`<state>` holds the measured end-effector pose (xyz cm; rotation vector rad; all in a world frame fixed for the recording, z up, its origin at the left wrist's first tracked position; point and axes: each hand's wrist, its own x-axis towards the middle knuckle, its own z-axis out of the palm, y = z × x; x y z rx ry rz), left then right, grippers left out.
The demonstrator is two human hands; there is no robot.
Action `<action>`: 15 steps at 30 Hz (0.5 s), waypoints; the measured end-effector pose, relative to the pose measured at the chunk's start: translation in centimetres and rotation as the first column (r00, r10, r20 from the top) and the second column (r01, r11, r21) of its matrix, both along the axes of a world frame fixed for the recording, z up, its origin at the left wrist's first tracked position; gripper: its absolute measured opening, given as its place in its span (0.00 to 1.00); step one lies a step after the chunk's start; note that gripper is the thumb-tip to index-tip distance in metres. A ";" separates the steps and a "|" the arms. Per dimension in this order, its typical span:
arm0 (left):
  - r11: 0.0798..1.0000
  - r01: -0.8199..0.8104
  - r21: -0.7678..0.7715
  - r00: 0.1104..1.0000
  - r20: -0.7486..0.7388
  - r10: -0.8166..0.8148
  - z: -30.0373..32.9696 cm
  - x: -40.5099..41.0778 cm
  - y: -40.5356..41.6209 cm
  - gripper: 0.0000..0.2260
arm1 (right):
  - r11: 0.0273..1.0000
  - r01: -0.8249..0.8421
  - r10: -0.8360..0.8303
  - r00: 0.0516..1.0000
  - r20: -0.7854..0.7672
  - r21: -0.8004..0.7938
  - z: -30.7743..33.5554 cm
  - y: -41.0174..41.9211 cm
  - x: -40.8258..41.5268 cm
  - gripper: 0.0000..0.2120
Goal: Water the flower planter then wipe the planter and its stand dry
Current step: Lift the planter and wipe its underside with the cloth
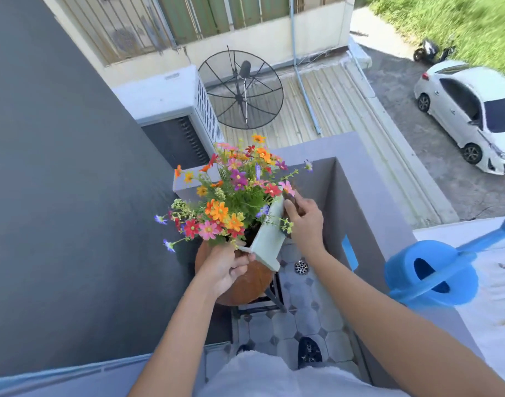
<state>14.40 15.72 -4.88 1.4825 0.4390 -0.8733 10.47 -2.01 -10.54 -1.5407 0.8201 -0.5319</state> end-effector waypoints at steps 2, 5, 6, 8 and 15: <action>0.999 -0.005 -0.042 1.000 -0.016 0.005 0.5 0.6 -0.5 0.11 | 0.998 0.000 0.004 0.997 0.078 -0.056 1.8 1.6 0.6 0.13; 0.993 -0.035 -0.113 0.999 -0.027 0.032 1.1 1.6 -0.9 0.09 | 0.994 -0.063 0.075 0.988 0.137 -0.087 2.7 4.5 -0.1 0.08; 0.992 -0.036 -0.121 0.999 -0.018 0.034 1.3 1.9 -1.0 0.09 | 0.989 -0.100 0.115 0.983 0.143 -0.105 2.7 5.3 -0.9 0.08; 0.994 -0.020 -0.112 1.000 0.013 0.021 1.9 2.3 -1.0 0.10 | 0.972 -0.161 0.188 0.970 0.153 -0.174 2.2 6.6 -2.6 0.08; 0.990 0.053 -0.130 0.998 0.029 -0.050 3.0 2.0 -1.4 0.10 | 0.967 -0.107 0.155 0.967 0.203 -0.229 4.5 5.5 -2.4 0.13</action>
